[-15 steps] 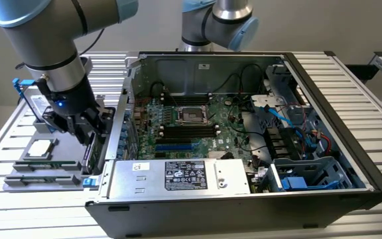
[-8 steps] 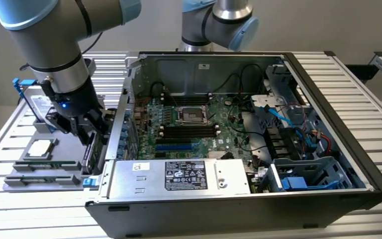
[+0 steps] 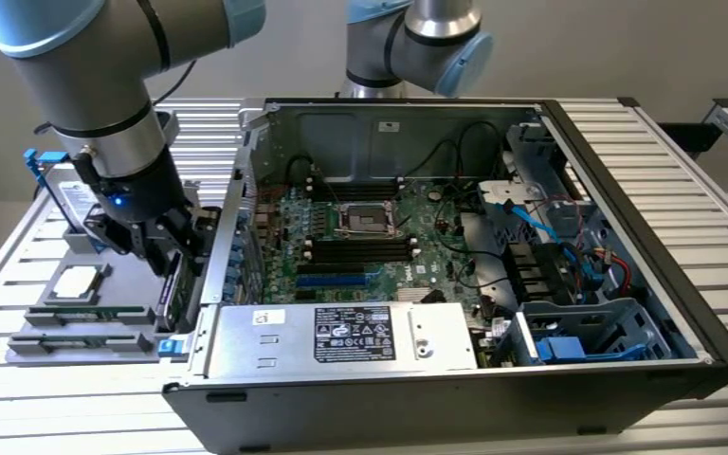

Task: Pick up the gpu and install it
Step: 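Pick up the gpu and move the gpu toward the slot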

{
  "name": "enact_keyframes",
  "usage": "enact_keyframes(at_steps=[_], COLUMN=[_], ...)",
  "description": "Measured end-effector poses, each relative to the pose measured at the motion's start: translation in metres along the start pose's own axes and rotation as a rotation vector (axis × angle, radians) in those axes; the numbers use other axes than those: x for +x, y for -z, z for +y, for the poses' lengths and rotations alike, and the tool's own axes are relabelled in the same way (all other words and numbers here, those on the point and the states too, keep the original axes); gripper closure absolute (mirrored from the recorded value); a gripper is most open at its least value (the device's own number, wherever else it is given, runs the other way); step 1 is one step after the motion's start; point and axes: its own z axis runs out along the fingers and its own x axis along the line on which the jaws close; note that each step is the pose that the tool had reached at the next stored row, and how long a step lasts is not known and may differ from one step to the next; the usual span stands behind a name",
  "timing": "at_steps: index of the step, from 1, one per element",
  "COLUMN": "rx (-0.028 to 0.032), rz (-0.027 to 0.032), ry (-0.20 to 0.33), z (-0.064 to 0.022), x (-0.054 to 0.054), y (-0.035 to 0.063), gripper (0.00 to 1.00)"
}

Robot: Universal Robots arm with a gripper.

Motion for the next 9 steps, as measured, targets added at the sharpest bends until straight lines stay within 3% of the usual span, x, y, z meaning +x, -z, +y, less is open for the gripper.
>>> enact_keyframes(at_steps=[9], rx=[0.0024], rz=[-0.0003], ry=[0.0], z=[0.0], x=[0.0019], y=[-0.0001], gripper=[0.48])
